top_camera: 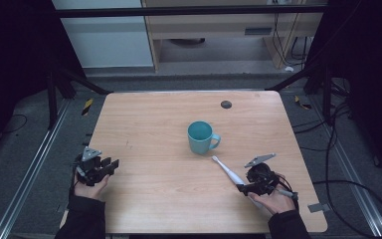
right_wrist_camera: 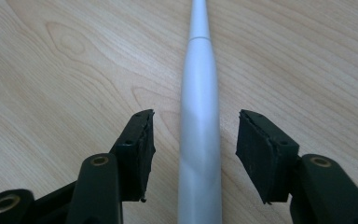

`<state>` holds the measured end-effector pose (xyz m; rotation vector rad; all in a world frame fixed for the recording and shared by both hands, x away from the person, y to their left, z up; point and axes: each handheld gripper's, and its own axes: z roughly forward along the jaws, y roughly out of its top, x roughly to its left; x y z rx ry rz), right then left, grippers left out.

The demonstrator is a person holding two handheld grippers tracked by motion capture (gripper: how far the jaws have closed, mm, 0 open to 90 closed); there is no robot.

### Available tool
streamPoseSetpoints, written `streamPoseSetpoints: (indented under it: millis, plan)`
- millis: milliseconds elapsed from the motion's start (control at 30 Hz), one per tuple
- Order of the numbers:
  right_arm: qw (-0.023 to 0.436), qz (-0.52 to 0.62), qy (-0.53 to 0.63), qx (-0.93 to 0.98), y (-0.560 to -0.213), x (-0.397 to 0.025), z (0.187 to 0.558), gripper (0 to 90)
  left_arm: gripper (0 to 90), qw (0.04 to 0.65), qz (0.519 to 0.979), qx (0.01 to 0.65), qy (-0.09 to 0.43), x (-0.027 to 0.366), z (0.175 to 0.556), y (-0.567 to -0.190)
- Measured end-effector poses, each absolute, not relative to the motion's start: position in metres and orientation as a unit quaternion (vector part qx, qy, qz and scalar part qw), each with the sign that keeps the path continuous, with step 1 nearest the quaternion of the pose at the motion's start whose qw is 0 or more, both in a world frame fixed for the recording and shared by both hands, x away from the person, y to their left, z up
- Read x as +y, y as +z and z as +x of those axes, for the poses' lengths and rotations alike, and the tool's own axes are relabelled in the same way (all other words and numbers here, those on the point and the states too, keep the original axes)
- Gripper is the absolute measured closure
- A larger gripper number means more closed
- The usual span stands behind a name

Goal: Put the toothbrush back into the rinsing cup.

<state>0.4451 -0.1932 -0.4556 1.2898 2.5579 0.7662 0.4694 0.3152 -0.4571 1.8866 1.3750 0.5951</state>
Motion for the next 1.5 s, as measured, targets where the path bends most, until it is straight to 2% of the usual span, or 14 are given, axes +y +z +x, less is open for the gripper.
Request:
streamPoseSetpoints:
  millis: [233,867,1500]
  plan:
    - [0.068,0.431,0.227,0.871,-0.455,-0.183,0.451,48.6,61.5,0.357,0.73,0.534,0.232,0.317,0.469,-0.457]
    - [0.06,0.43,0.153,0.888,-0.465,-0.178,0.459,54.7,61.2,0.352,0.736,0.531,0.229,0.312,0.47,-0.457]
    - [0.062,0.428,0.136,0.891,-0.469,-0.172,0.465,62.8,61.4,0.35,0.739,0.529,0.227,0.311,0.471,-0.458]
